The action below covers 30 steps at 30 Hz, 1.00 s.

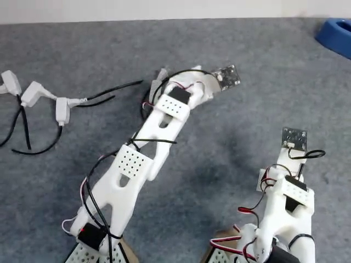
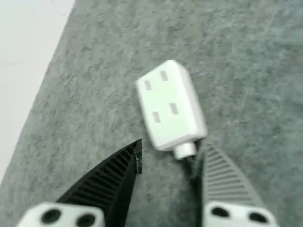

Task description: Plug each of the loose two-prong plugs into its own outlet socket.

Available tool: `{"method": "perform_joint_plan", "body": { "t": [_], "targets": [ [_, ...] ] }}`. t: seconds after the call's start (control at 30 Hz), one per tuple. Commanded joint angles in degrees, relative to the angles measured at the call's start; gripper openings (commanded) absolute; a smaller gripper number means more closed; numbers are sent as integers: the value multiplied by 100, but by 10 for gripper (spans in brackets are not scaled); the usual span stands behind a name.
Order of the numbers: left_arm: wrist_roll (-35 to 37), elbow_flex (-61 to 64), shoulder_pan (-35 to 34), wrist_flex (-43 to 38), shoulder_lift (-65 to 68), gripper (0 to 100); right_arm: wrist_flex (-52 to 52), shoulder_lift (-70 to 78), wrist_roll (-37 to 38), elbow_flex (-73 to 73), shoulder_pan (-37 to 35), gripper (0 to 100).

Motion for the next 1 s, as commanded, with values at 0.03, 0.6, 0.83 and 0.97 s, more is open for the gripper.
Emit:
{"method": "perform_joint_plan", "body": {
  "t": [0.03,0.6,0.83,0.97],
  "targets": [
    [0,-22,-4,88,-57,25,-31,-48,53,40,-92,230],
    [888,-2580,-585,3710,-418,159,778,22,264,-435,-312,228],
    [1600,-2554,-681,3560,-242,190,778,22,255,-426,-330,228],
    [2549,-2545,-769,3191,13,193,778,22,264,-400,-321,228]
  ]
}}
